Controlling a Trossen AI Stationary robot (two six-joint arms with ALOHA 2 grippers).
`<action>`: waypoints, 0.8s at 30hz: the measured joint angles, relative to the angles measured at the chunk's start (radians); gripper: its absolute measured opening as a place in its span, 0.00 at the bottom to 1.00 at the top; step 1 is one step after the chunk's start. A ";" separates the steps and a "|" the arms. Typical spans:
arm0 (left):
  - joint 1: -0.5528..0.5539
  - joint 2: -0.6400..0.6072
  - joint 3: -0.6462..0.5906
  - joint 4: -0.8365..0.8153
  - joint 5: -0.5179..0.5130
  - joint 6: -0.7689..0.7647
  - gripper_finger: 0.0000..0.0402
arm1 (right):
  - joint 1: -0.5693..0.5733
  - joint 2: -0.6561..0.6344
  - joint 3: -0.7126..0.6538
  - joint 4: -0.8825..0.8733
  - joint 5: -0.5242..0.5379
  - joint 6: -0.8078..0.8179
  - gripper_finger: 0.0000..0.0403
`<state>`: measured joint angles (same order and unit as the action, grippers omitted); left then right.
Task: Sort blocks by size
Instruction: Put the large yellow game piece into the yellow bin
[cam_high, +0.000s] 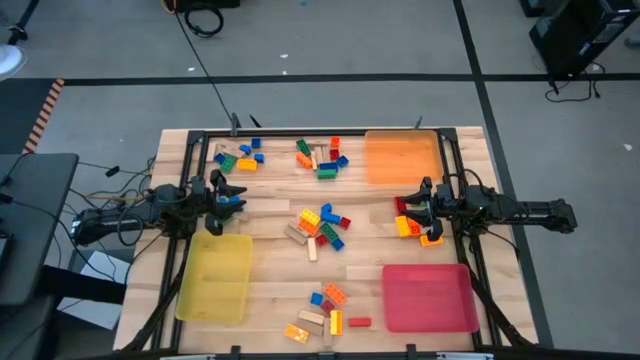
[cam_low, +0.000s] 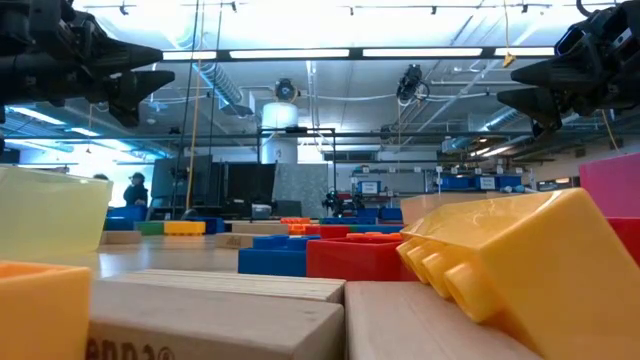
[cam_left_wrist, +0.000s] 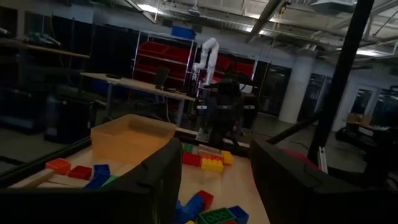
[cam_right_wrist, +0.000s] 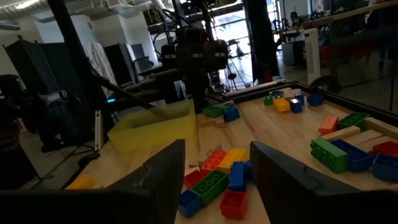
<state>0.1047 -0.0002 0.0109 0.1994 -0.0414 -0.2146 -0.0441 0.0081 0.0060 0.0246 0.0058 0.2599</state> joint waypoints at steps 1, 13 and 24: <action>0.000 0.000 0.000 0.000 0.000 0.000 0.48 | 0.000 0.000 0.000 0.000 0.000 0.000 0.48; 0.000 0.000 0.000 0.042 -0.122 0.000 0.48 | 0.000 0.000 0.000 0.000 0.000 0.000 0.48; 0.000 0.051 0.101 -0.173 -0.047 0.002 0.48 | 0.000 0.000 0.000 0.003 0.000 0.000 0.48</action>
<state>0.1046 0.0504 0.1115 0.0263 -0.0886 -0.2125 -0.0444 0.0082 0.0062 0.0274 0.0059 0.2600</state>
